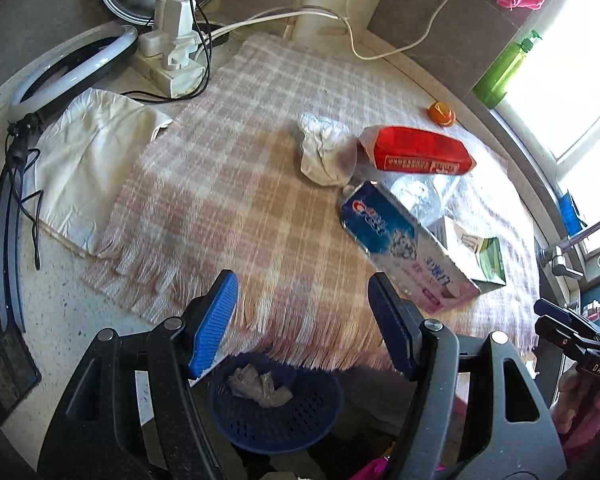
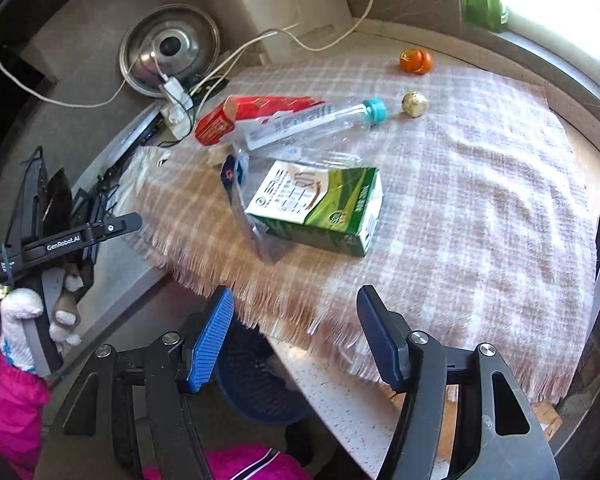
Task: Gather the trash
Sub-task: 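Move both tools back up over the cloth toward the remaining trash, then grasp the white tissue with the left tool while the right tool grasps the milk carton, then carry the tissue and milk carton down over the blue wastebasket with both tools, then open both tools to drop the tissue and carton into the wastebasket, then move both tools back up over the cloth toward the red snack bag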
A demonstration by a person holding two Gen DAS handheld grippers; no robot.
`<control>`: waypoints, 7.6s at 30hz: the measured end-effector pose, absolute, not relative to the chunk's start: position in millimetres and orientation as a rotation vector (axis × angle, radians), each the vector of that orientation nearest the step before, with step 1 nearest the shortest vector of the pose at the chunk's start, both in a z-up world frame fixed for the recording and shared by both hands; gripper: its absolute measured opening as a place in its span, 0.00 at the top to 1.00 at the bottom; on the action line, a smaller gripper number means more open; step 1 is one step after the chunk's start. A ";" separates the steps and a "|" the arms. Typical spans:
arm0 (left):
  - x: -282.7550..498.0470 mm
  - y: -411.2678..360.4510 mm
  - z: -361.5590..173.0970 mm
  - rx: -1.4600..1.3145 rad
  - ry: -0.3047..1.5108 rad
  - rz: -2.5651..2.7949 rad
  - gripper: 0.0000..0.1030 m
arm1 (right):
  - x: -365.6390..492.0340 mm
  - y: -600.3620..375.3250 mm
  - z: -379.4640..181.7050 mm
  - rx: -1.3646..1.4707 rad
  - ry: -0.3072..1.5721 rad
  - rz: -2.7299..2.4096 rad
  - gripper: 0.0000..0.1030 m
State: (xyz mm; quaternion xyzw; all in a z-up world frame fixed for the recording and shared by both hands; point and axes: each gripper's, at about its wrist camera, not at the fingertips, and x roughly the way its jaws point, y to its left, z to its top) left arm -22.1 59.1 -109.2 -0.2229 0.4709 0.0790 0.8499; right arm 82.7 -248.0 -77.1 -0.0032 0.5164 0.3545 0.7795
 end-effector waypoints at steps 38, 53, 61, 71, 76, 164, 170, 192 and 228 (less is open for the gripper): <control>135.3 109.7 -163.7 -0.686 1.107 0.209 0.37 | 143.2 -148.0 -106.2 -0.828 1.018 1.372 0.37; 162.3 99.6 -180.8 -0.690 1.139 0.209 0.63 | 137.6 -140.0 -127.0 -0.872 1.001 1.333 0.33; 154.9 106.0 -177.4 -0.709 1.107 0.224 0.83 | 146.4 -148.3 -125.0 -0.746 1.049 1.284 0.42; 132.6 120.6 -159.7 -0.721 1.028 0.241 0.94 | 155.6 -168.8 -118.4 -0.564 1.110 1.219 0.46; 119.7 129.4 -145.4 -0.731 0.981 0.248 0.94 | 159.6 -179.3 -114.2 -0.488 1.114 1.160 0.46; -128.7 2.0 -325.6 -0.585 1.360 0.034 0.94 | -65.0 -176.0 -262.9 -0.231 1.404 0.868 0.46; -124.9 -1.7 -343.8 -0.567 1.392 0.064 0.94 | -61.0 -169.9 -287.1 -0.243 1.427 0.847 0.46; -127.9 14.4 -320.8 -0.536 1.369 0.123 0.56 | -60.1 -159.4 -283.1 -0.278 1.382 0.827 0.44; -35.8 -5.6 -70.4 -0.180 0.922 0.053 0.41 | 26.4 -217.4 -78.1 -0.049 1.093 0.928 0.38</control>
